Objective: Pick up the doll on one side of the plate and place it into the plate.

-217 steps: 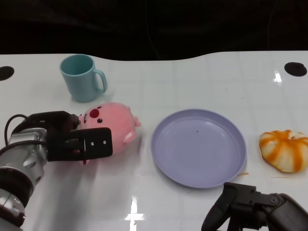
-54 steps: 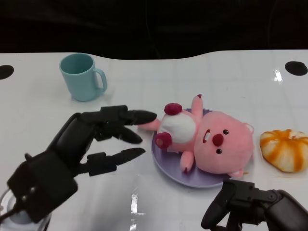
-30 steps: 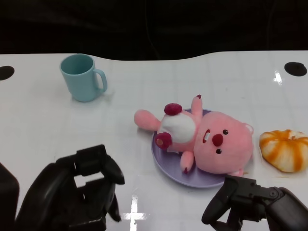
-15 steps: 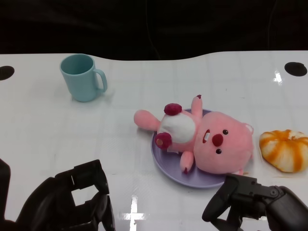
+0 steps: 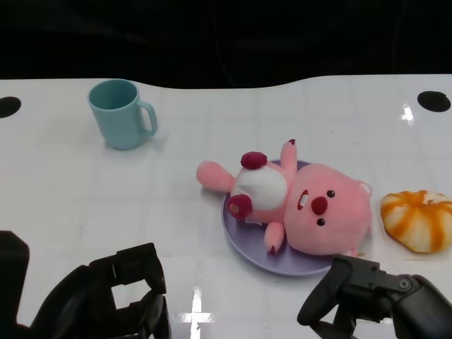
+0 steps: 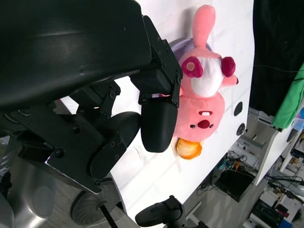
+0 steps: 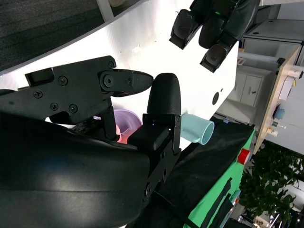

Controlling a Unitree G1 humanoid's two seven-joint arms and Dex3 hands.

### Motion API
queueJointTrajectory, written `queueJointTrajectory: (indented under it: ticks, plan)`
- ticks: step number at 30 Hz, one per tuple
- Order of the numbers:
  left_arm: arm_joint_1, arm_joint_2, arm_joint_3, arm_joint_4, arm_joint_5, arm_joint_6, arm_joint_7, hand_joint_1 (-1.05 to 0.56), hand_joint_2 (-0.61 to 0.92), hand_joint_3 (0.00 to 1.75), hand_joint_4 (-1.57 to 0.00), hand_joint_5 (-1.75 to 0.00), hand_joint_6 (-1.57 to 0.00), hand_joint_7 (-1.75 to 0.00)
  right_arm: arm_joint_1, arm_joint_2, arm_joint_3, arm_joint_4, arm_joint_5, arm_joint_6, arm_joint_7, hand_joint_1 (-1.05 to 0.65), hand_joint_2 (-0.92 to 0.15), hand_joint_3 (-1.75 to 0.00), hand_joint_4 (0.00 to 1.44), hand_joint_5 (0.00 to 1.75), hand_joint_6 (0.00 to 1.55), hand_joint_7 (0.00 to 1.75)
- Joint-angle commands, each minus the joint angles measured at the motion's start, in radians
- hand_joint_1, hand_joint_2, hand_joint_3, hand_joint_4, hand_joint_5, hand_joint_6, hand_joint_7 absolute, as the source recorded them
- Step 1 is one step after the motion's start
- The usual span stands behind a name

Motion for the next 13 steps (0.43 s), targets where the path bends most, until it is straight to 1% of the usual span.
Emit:
queueJointTrajectory:
  ticks: [1,10,13]
  plan:
    - [-0.008,0.012,-0.001,-0.002,0.003,-0.002,0.007,-0.15,0.39,1.43,-0.87,-1.75,-0.72,-1.73,0.006,-0.003,-0.009,0.001,0.006,-0.006,-0.002,-0.26,-0.92,-0.33,0.66,1.58,0.58,1.28]
    - [-0.01,0.009,0.001,0.004,0.002,-0.008,0.005,-0.12,0.39,1.47,-0.88,-1.75,-0.74,-1.71,-0.002,-0.004,-0.012,0.014,0.004,-0.023,-0.002,-0.23,-0.92,-0.32,0.66,1.59,0.58,1.29]
    - [-0.011,0.01,-0.001,0.007,0.006,-0.016,0.001,-0.12,0.39,1.48,-0.88,-1.75,-0.74,-1.71,-0.004,-0.003,-0.012,0.014,0.003,-0.015,-0.002,-0.24,-0.92,-0.32,0.66,1.59,0.58,1.3]
